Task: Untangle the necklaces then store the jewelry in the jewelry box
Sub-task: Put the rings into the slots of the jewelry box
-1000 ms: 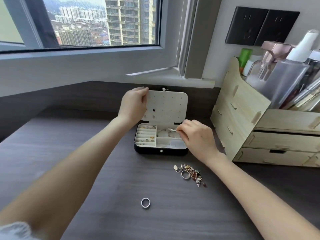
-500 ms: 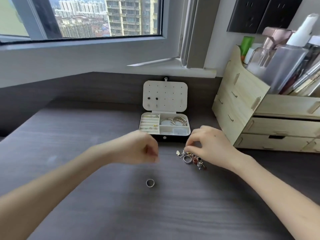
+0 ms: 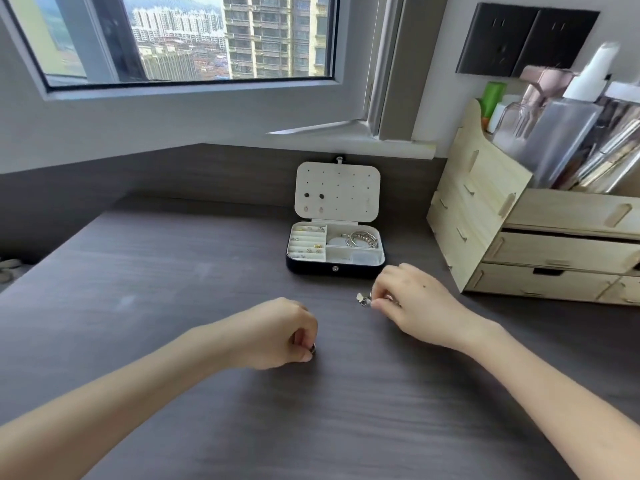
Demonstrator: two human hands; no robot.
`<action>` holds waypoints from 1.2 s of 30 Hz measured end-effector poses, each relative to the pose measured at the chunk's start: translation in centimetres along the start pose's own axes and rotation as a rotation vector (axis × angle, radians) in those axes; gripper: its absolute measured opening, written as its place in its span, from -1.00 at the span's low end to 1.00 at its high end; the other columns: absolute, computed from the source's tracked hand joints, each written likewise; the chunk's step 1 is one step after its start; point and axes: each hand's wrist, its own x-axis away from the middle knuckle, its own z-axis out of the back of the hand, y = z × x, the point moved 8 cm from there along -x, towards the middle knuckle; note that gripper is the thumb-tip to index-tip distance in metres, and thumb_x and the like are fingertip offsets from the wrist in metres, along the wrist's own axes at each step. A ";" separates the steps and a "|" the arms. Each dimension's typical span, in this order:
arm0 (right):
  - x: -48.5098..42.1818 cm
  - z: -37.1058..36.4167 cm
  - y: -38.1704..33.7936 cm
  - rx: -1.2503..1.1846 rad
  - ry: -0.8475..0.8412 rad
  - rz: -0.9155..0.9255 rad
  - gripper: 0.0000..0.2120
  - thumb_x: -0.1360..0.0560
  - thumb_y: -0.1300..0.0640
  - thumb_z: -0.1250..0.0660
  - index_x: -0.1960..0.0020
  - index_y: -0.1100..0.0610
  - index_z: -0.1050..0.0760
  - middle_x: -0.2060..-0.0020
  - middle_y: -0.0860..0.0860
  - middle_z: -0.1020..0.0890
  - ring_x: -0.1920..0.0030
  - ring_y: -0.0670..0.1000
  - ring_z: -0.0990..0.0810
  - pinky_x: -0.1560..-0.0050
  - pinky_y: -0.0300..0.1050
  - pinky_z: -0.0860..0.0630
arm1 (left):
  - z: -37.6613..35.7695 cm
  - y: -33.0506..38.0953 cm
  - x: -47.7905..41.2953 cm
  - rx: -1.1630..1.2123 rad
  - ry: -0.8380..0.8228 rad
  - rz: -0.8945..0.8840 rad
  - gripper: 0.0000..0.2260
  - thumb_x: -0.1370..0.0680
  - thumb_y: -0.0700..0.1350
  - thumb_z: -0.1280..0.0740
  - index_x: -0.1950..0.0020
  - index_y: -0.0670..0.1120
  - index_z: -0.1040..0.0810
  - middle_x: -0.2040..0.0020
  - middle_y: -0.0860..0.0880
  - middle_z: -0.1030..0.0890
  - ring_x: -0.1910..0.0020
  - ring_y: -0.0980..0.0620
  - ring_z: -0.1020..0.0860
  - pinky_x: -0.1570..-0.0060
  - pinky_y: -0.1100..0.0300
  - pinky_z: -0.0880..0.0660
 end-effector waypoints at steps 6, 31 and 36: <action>-4.3 2.3 -0.7 -0.449 0.082 -0.086 -0.87 -0.56 0.11 -0.26 0.11 0.15 -0.48 0.25 -0.02 -0.56 0.26 -0.08 -0.48 0.22 -0.21 -0.39 | 1.8 -1.6 -0.9 0.043 0.211 -0.007 -0.91 -0.56 -0.10 -0.30 0.06 -0.11 -0.55 0.17 0.13 -0.39 0.24 0.20 -0.38 0.22 0.46 -0.26; -17.3 -2.1 -2.5 -0.222 0.100 -0.061 -0.85 -0.54 0.19 -0.27 0.06 0.20 -0.60 0.05 0.11 -0.62 -0.01 0.10 -0.55 -0.06 -0.05 -0.43 | 6.3 -14.5 -7.3 0.924 0.932 0.256 -0.88 -0.57 -0.26 -0.27 0.15 -0.16 -0.54 0.29 -0.04 -0.57 0.33 0.11 -0.53 0.24 0.19 -0.55; -16.8 -1.7 -1.9 -0.277 0.229 -0.040 -0.91 -0.47 0.18 -0.37 0.08 0.16 -0.65 0.21 -0.02 -0.51 0.10 0.02 -0.50 0.02 -0.13 -0.41 | 6.5 -13.8 -7.3 0.924 0.947 0.212 -0.85 -0.56 -0.25 -0.29 0.19 -0.07 -0.54 0.30 -0.01 -0.57 0.34 0.17 -0.52 0.29 0.27 -0.54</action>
